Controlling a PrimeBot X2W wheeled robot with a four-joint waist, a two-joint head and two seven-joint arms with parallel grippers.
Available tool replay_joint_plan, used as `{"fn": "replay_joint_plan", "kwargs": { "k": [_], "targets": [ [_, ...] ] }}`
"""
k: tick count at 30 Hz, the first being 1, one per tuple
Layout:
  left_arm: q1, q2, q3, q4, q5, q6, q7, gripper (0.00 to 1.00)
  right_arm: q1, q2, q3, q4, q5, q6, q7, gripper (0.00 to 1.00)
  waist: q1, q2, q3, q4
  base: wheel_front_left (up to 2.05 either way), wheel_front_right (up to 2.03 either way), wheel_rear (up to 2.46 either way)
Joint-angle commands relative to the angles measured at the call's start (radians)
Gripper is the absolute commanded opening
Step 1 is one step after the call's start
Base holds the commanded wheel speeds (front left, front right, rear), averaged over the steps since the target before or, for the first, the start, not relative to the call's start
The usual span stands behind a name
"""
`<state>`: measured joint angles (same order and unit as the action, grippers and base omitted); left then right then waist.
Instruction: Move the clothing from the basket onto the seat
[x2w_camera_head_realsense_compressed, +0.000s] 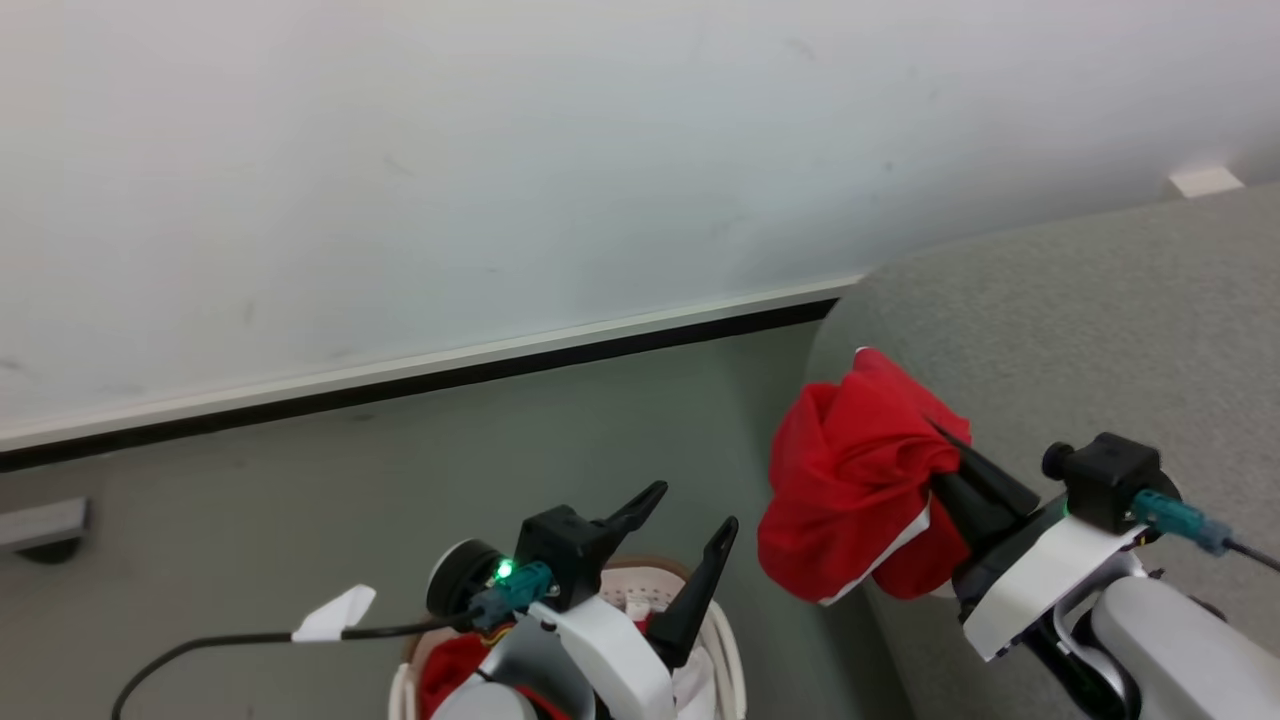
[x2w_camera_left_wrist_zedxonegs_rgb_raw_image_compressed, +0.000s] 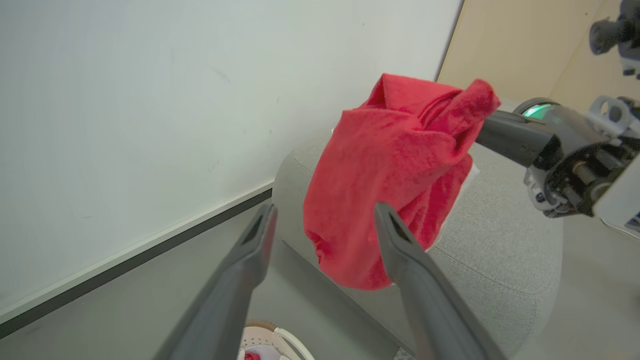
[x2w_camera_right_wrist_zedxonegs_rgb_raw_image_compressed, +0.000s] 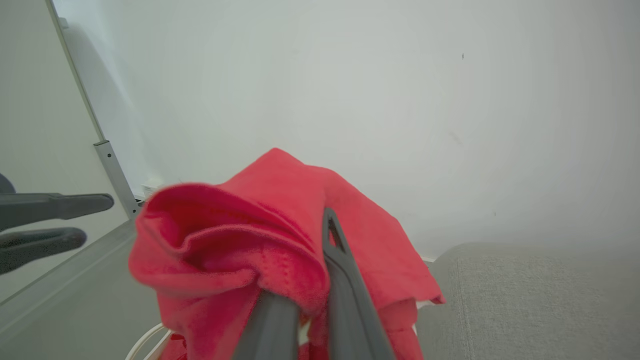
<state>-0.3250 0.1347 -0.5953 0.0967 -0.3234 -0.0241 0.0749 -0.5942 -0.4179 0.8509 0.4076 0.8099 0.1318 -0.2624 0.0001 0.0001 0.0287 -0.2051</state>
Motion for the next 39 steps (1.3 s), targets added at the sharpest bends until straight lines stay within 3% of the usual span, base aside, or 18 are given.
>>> {"fn": "replay_joint_plan", "kwargs": {
  "k": [1,12,20,27,33,39],
  "targets": [
    [0.009,-0.001,-0.001,0.007,0.007,-0.001,-0.013,1.0,0.005,-0.011,-0.011,-0.009,-0.005,-0.002,-0.003,0.0,-0.0001,-0.0001,0.012,-0.038,0.0,0.0,0.0],
    [-0.005,-0.008,-0.026,0.054,0.019,-0.006,-0.074,1.0,0.056,-0.096,-0.145,-0.054,-0.05,-0.002,-0.004,0.0,-0.0001,-0.0001,0.062,-0.218,0.0,0.0,0.0],
    [-0.031,-0.008,-0.05,0.041,0.032,-0.017,-0.068,1.0,0.087,-0.125,-0.216,-0.081,-0.076,-0.002,-0.004,0.0,-0.0001,-0.0001,0.101,-0.262,0.0,0.0,0.0],
    [-0.109,0.001,-0.073,0.006,0.053,-0.035,-0.037,1.0,0.085,-0.117,-0.37,-0.127,-0.102,-0.002,-0.003,0.0,-0.0001,-0.0001,0.22,-0.234,0.0,0.0,0.0],
    [-0.287,0.017,-0.098,-0.039,0.103,-0.072,0.024,1.0,0.004,-0.115,-0.557,-0.16,-0.126,-0.002,-0.002,0.0,-0.0001,-0.0001,0.439,-0.156,0.0,0.0,0.0],
    [-0.469,0.028,-0.119,-0.087,0.132,-0.093,0.055,1.0,-0.183,-0.142,-0.709,-0.135,-0.155,-0.002,0.026,0.0,-0.0001,-0.0001,0.667,-0.082,0.0,0.0,0.0]
  ]
}}
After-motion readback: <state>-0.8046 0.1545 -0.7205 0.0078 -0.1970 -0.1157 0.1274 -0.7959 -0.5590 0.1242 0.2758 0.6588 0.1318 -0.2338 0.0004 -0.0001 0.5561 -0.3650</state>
